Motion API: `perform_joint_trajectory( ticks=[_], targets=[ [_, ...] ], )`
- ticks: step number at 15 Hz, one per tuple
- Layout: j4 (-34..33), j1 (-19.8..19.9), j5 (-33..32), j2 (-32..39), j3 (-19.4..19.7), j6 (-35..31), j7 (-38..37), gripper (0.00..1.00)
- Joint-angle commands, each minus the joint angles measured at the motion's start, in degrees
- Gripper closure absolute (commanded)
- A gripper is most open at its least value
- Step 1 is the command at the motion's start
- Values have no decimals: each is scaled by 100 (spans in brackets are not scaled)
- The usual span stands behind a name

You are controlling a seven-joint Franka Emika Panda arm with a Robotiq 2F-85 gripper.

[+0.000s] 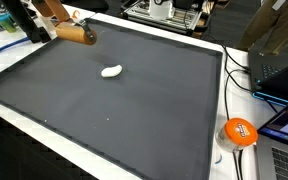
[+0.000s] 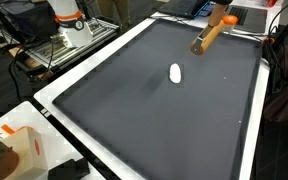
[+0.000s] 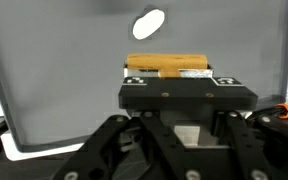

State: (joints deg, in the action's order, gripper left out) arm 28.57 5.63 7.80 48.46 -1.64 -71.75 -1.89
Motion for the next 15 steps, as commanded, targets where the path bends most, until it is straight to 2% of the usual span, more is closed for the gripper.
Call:
perform_joint_trajectory(
  ticks=[1,6,8,11,15],
  targets=[
    [0,0,0,1,0,-1,0,78],
    [32,-252,-370,-29,374,-1185,-1011,78],
    [106,-294,-420,-72,495,-1390,-1620,78],
    [253,-320,-490,-185,593,-1007,-2021,78],
    [474,-233,-368,-299,484,-11,-1806,78]
  ],
)
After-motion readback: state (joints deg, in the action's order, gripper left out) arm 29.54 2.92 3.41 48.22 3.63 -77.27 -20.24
